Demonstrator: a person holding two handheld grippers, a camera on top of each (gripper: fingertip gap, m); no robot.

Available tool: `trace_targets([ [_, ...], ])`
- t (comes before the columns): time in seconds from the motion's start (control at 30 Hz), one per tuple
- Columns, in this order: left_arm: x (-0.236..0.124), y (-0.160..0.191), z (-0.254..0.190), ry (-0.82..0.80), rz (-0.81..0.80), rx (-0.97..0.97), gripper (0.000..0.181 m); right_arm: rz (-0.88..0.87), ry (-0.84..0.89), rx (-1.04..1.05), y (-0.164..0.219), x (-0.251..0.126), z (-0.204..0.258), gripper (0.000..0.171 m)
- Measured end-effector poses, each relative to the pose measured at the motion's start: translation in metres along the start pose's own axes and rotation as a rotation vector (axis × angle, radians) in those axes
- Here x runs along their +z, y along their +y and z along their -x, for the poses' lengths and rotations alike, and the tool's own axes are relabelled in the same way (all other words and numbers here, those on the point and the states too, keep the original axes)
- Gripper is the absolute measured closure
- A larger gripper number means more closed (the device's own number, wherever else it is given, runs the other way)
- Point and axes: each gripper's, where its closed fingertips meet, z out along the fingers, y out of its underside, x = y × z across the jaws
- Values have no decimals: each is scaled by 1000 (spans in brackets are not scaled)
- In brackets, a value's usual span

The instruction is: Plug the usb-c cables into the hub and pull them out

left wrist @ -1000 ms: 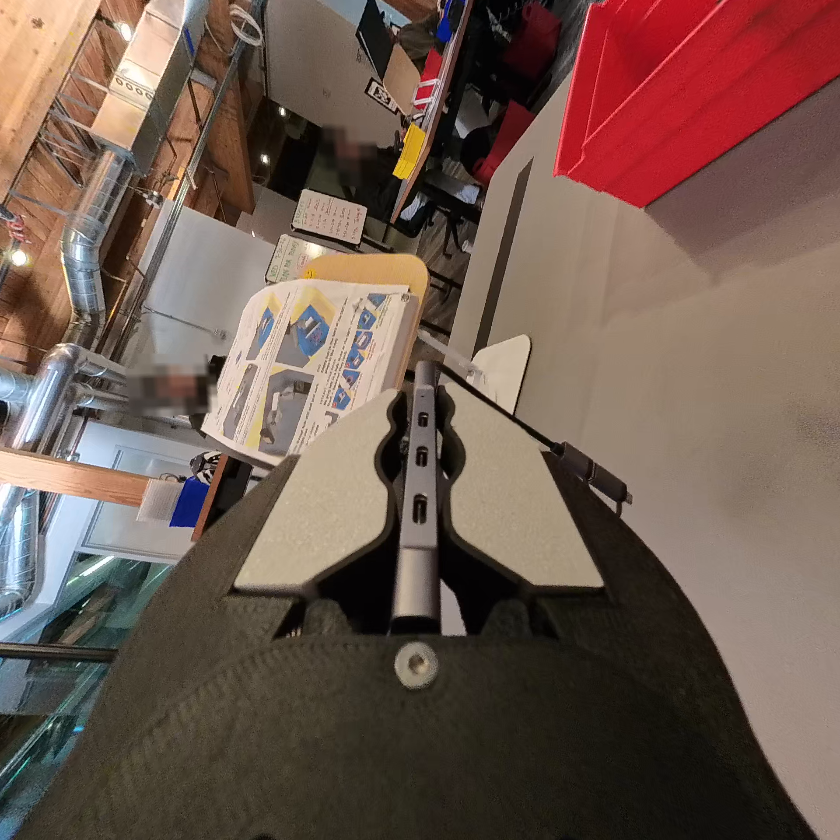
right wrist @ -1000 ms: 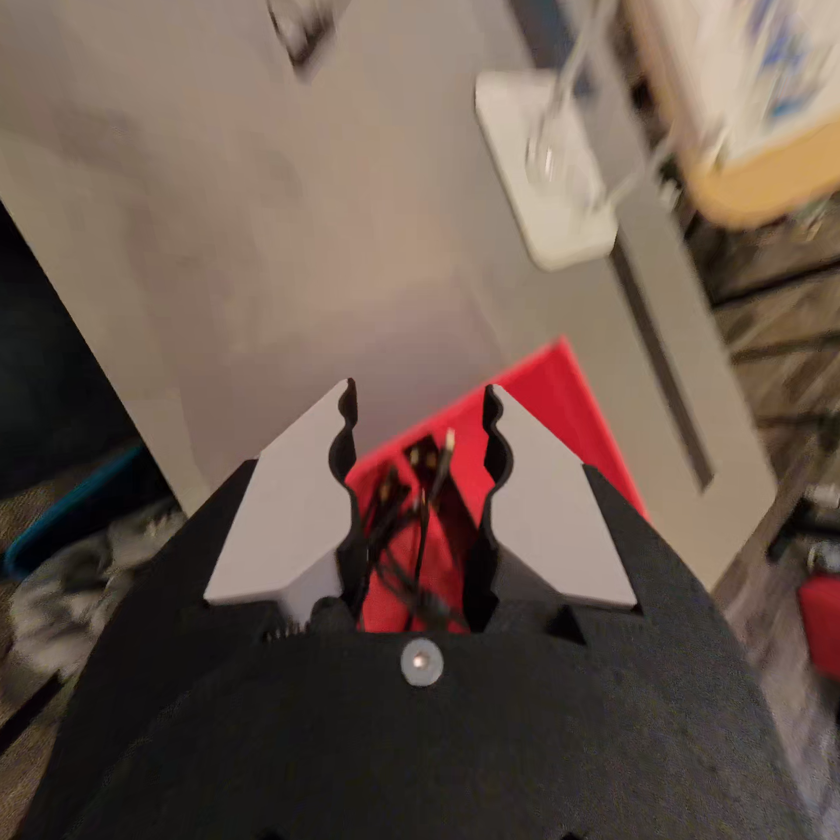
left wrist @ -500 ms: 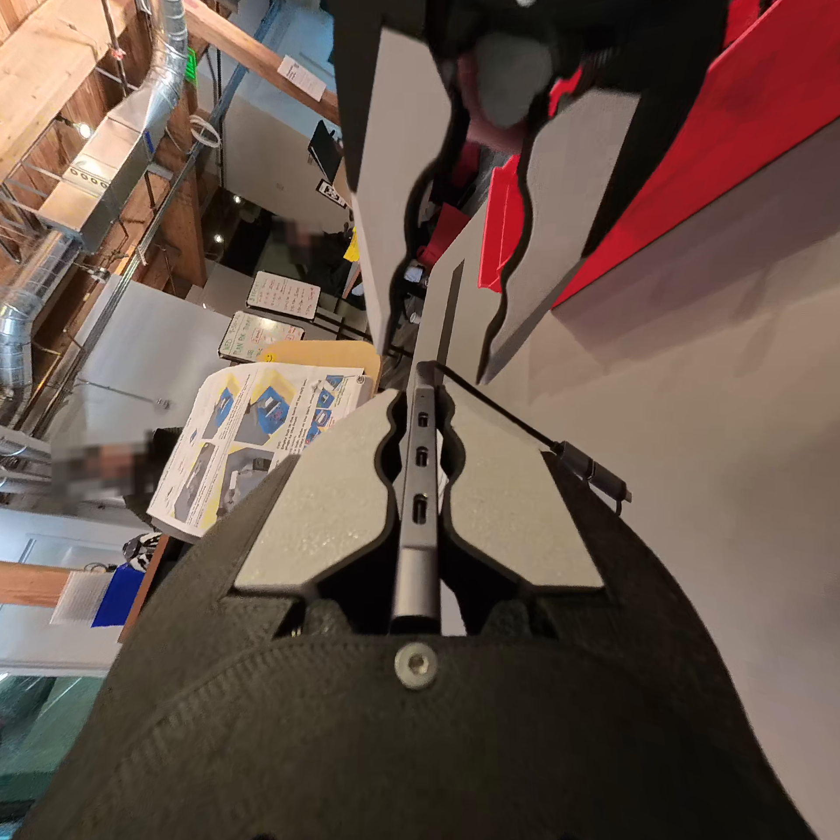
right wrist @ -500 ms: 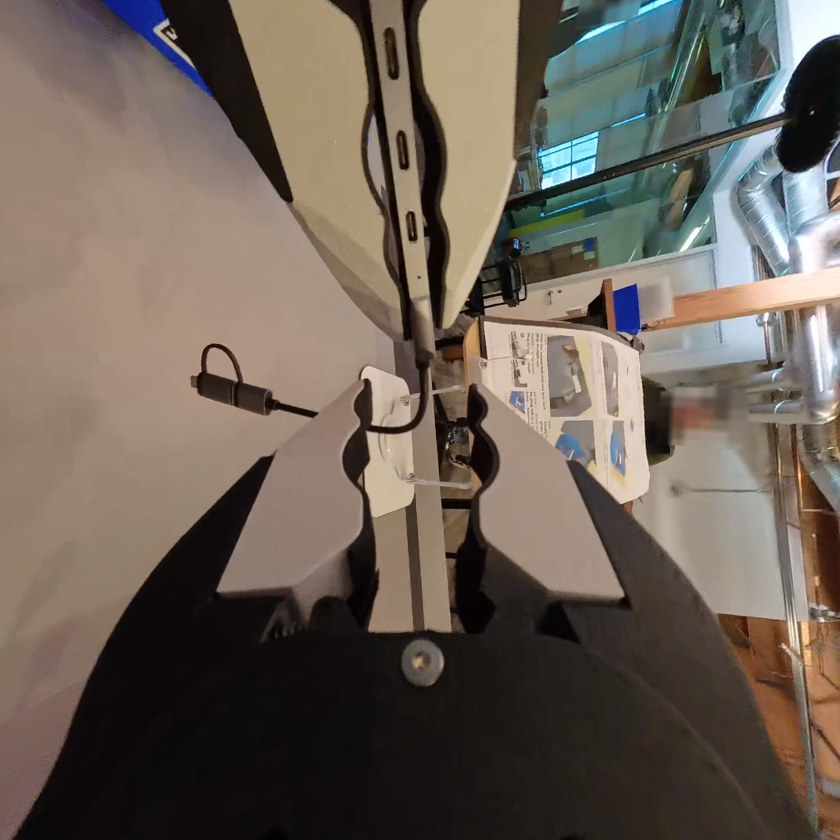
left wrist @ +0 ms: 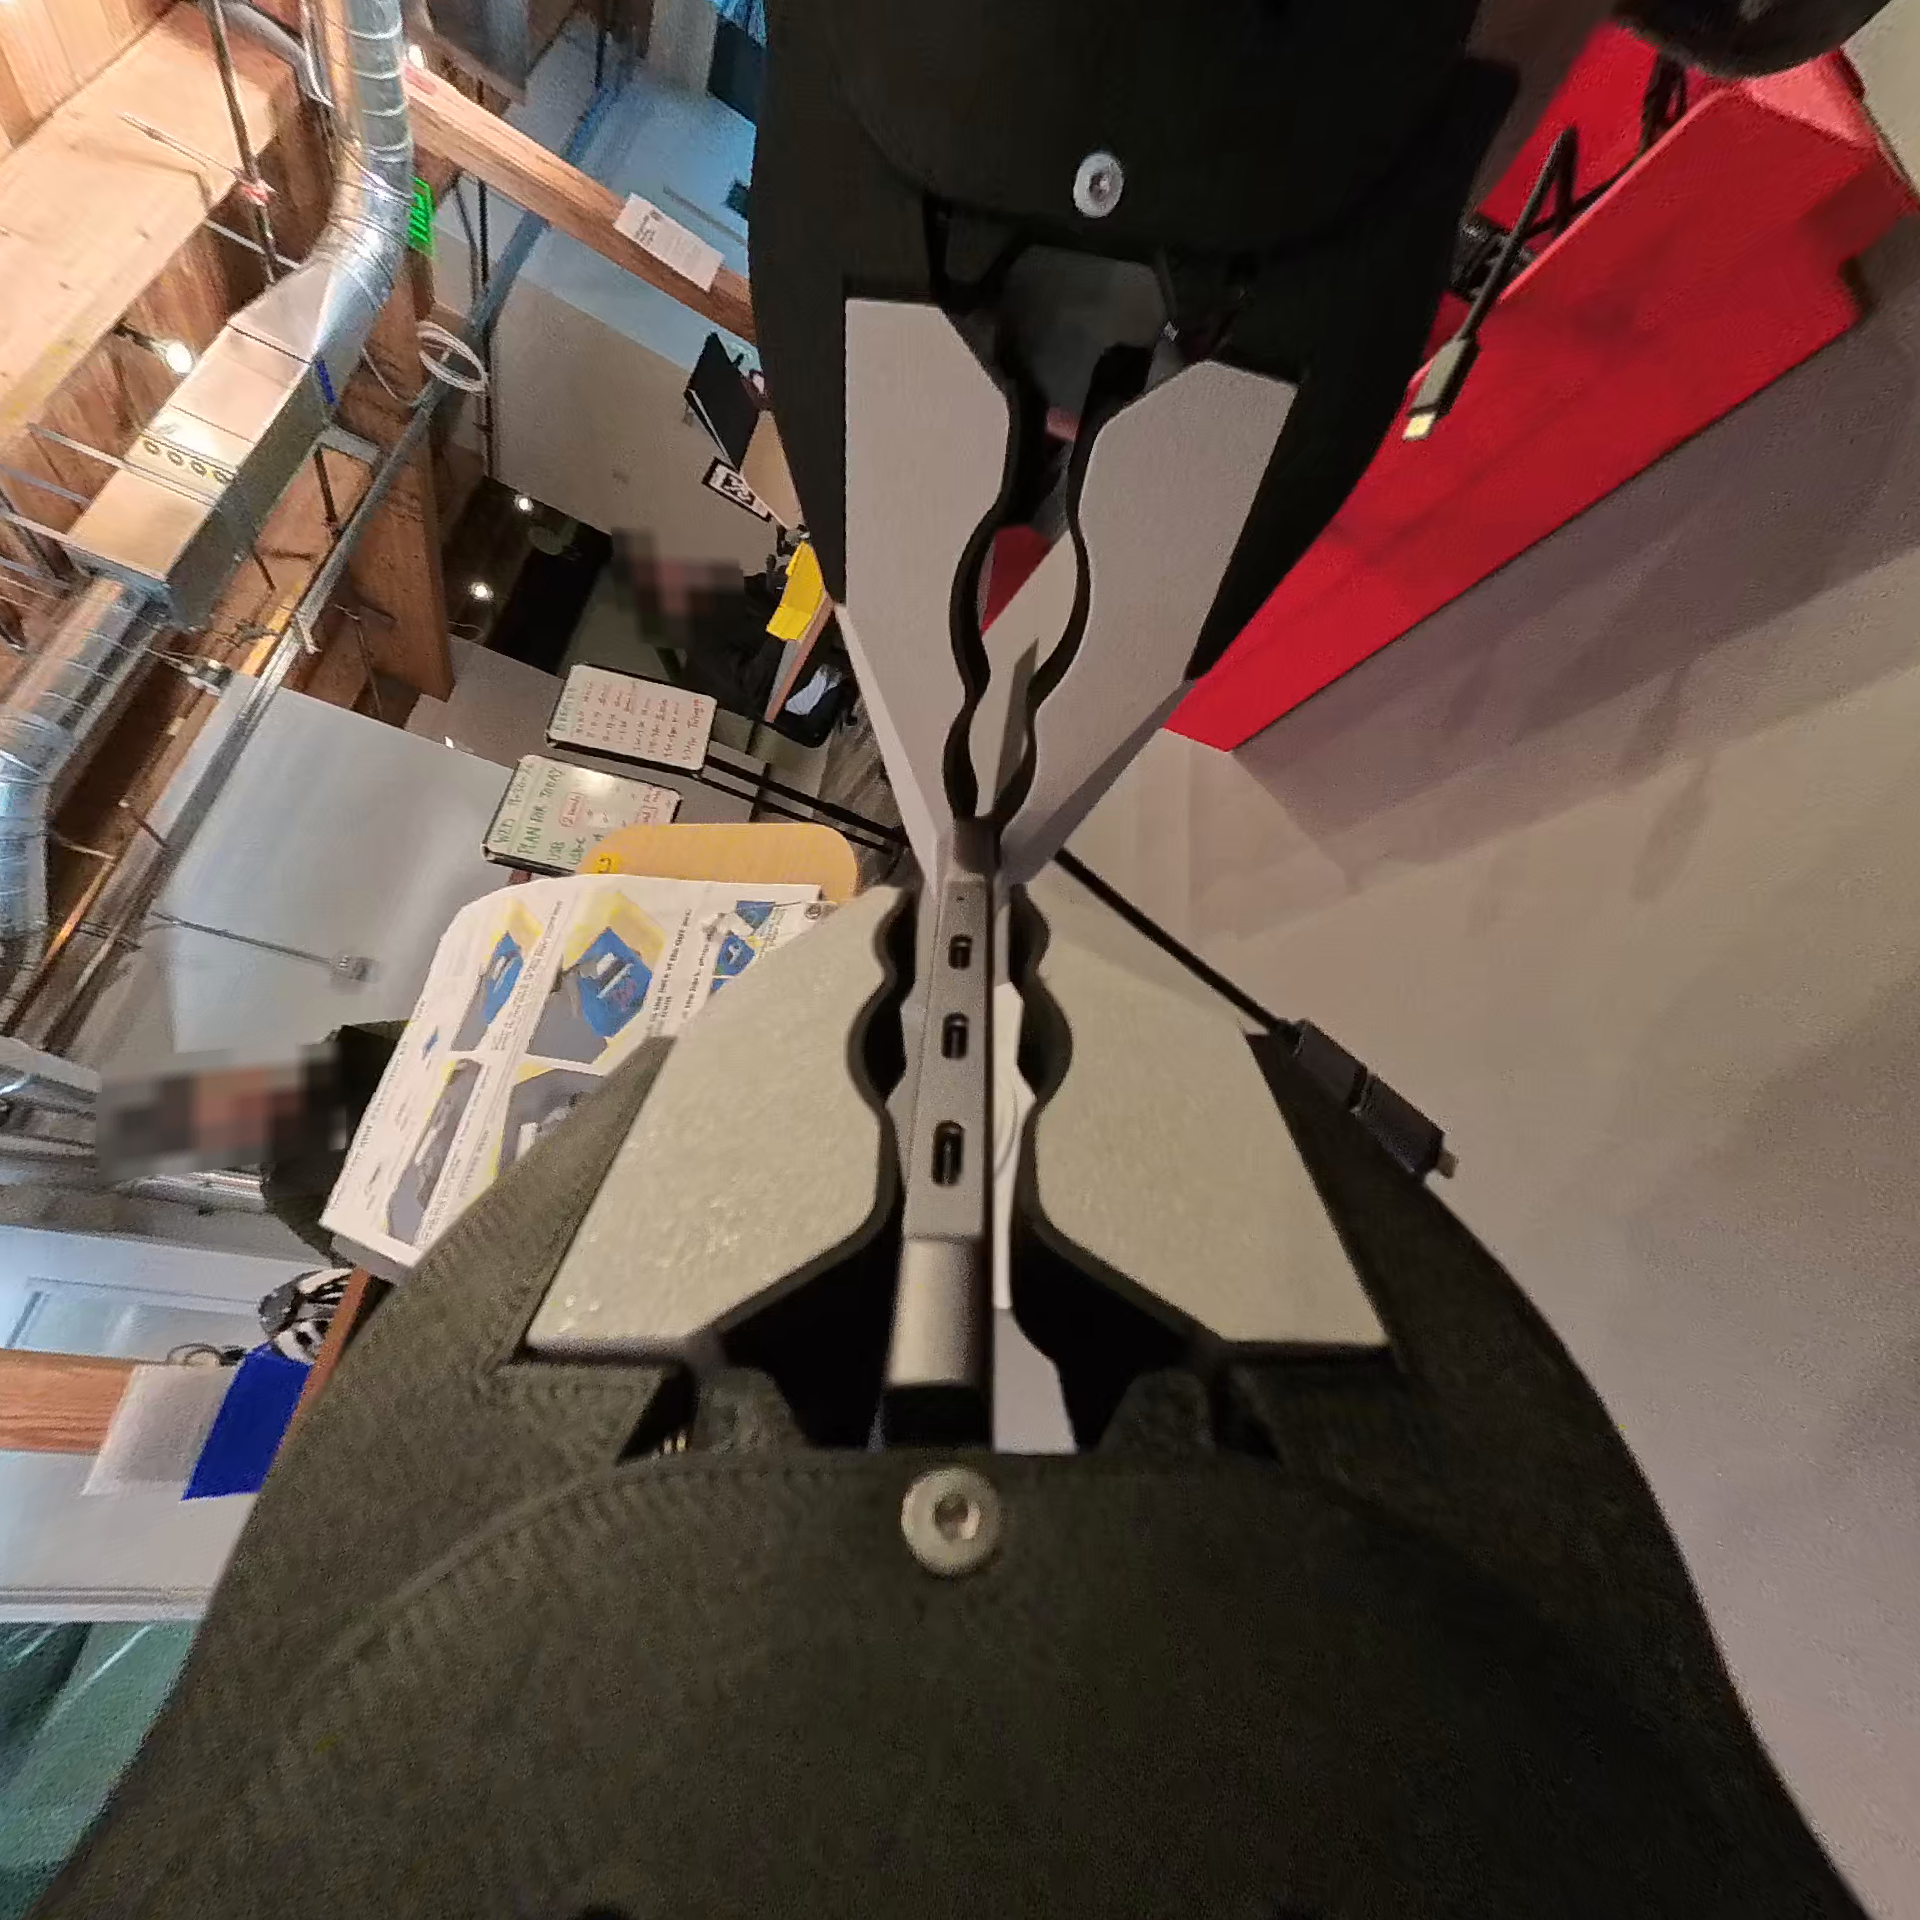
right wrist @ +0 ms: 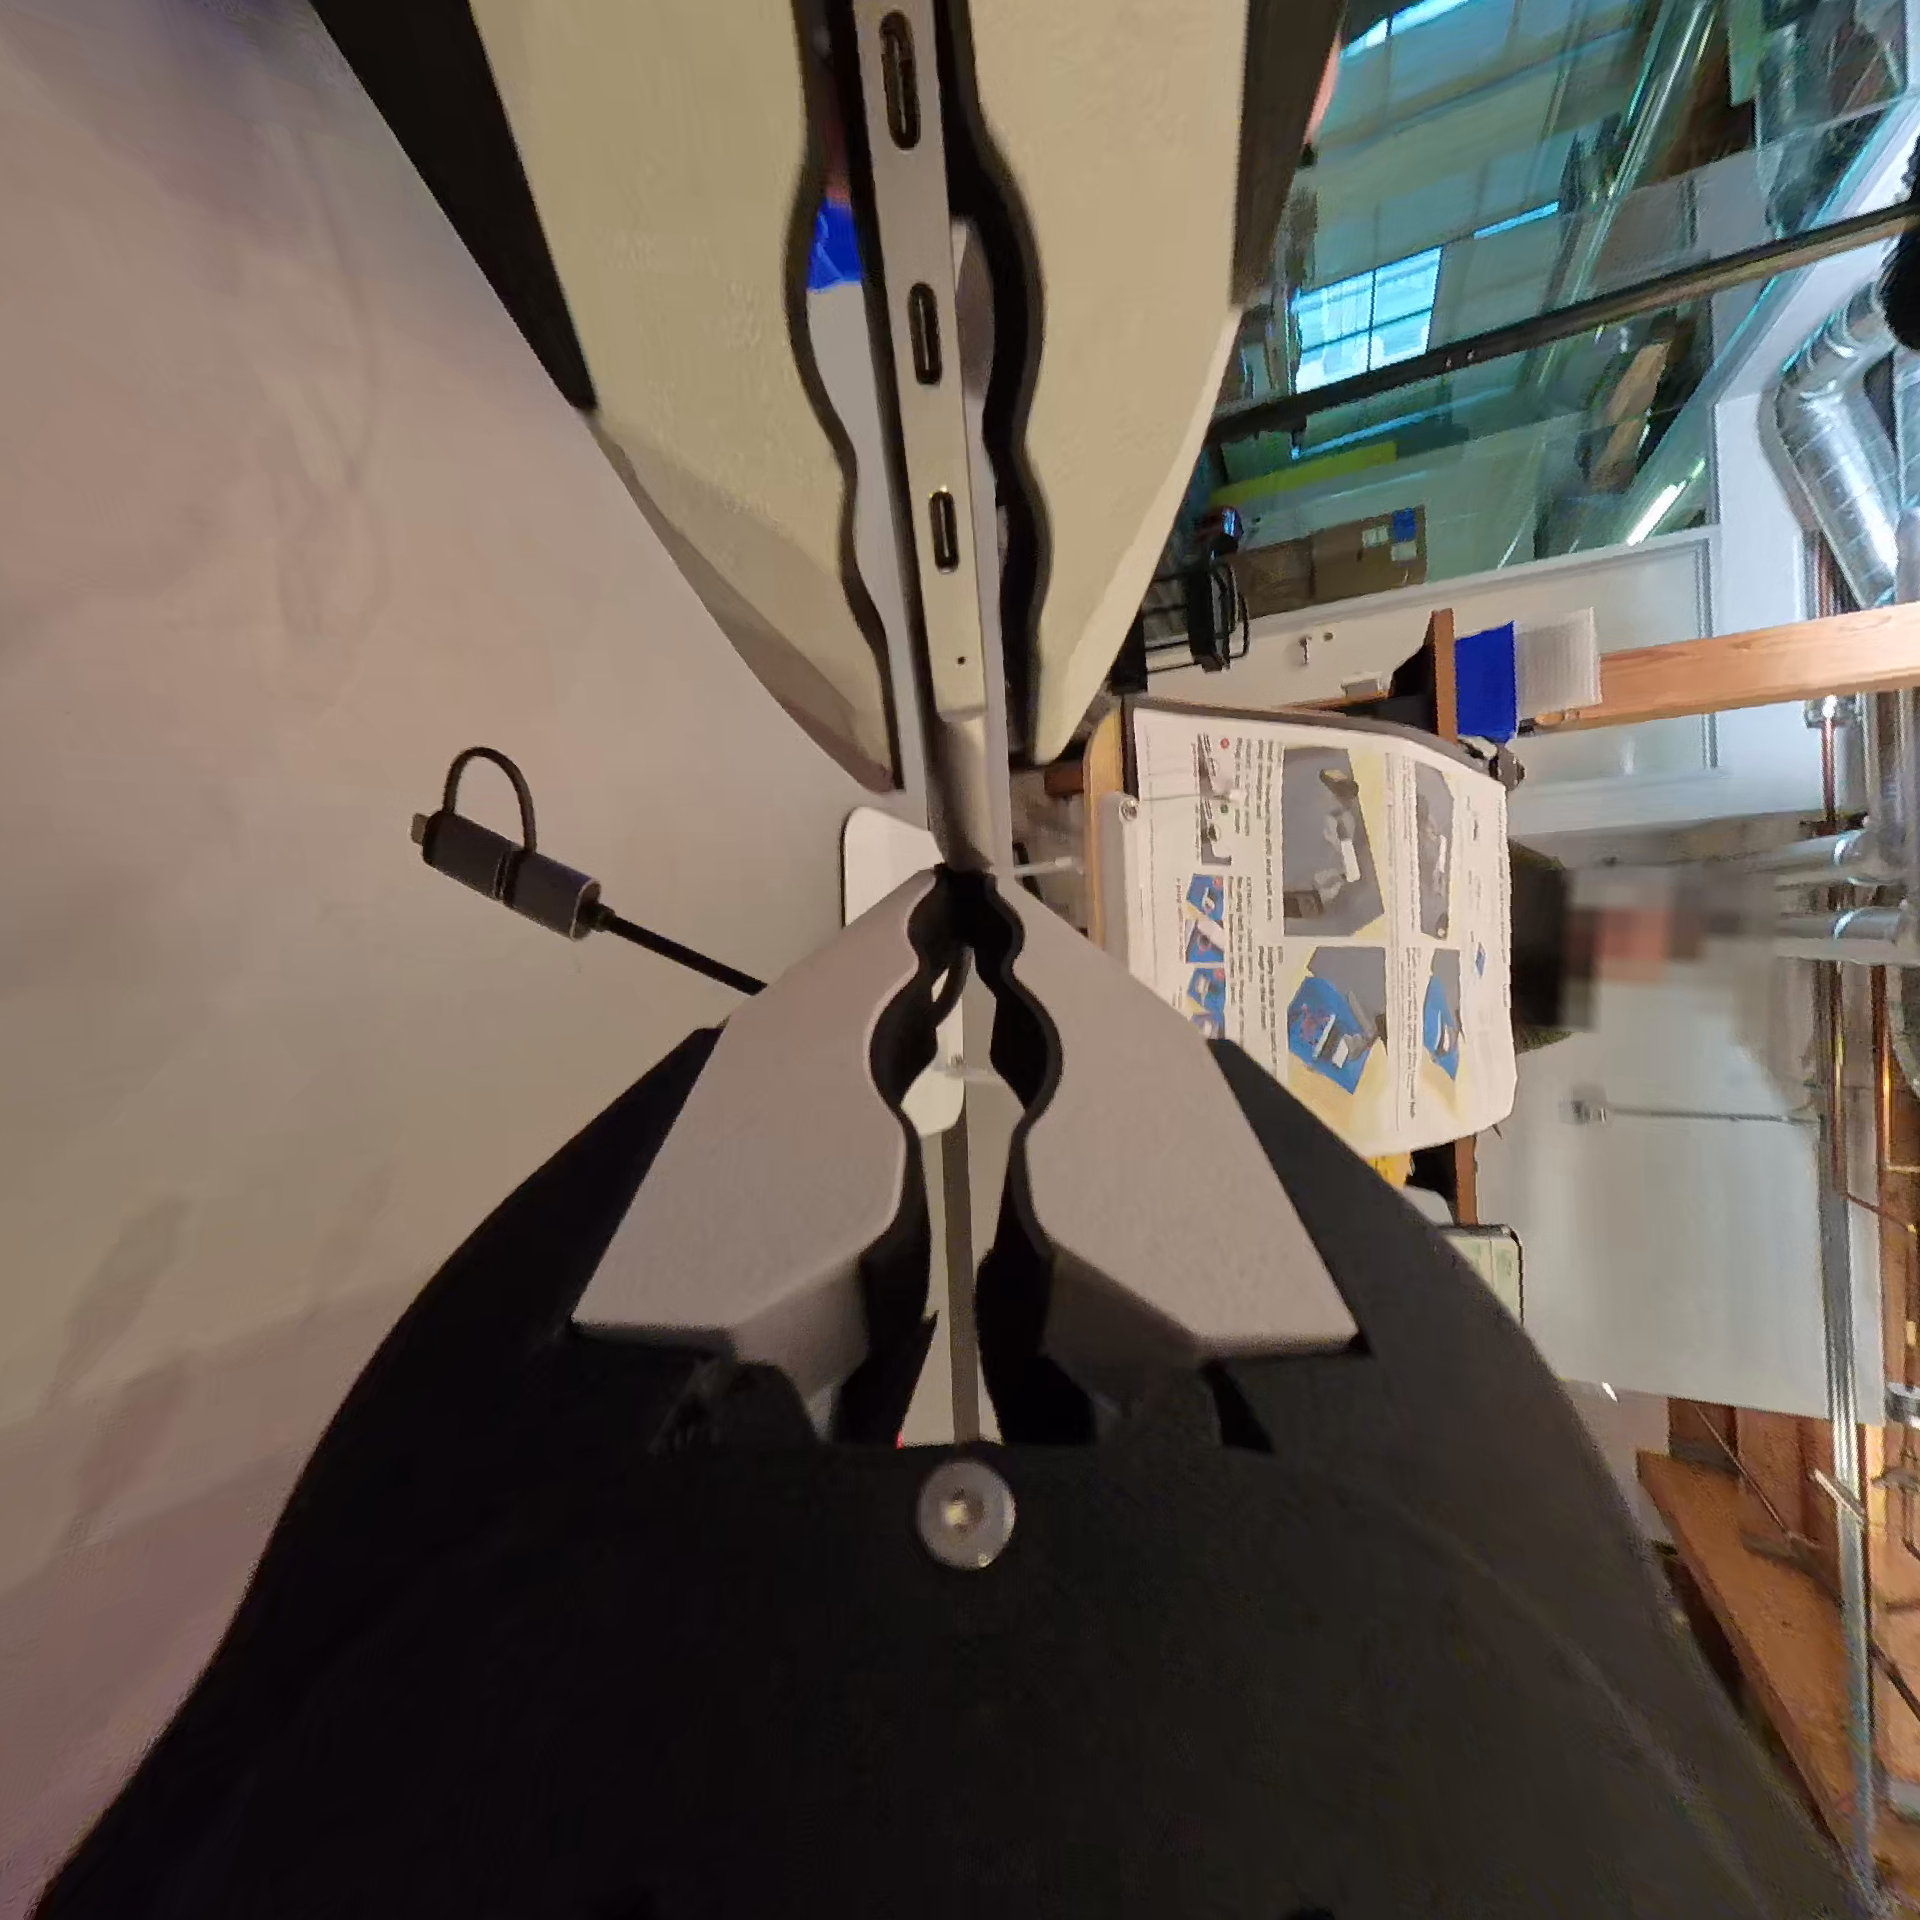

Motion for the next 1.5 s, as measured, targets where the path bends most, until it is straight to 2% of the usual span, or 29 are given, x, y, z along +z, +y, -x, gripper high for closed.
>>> trace_targets([
  [0.1,-2,0,5,-2,18,-2,146,36,3,32,15,-2,-7,171],
  [0.27,-11,8,23,-56,53,18,140,129,41,106,57,-18,-41,171],
  [0.47,-24,22,39,-114,98,10,145,264,135,240,135,-56,-98,171],
  [0.6,-29,32,39,-122,134,-11,150,380,140,350,201,-80,-111,171],
  [0.7,-31,38,35,-115,150,-17,151,448,112,443,243,-91,-102,171],
  [0.83,-33,44,30,-105,169,-30,152,491,37,575,285,-91,-66,171],
  [1.07,-35,57,15,-68,219,-48,152,705,-149,561,348,-82,24,171],
  [1.17,-33,63,6,-47,251,-43,151,808,-294,580,368,-84,62,170],
  [1.2,-32,65,3,-40,263,-37,150,847,-323,577,374,-86,70,166],
  [1.27,-29,69,-2,-29,289,-26,149,928,-374,577,385,-91,80,144],
  [1.37,-27,78,-8,-10,331,-37,147,913,-388,593,381,-92,78,127],
  [1.5,-28,83,-7,-24,351,-52,146,848,-234,538,370,-94,44,121],
])
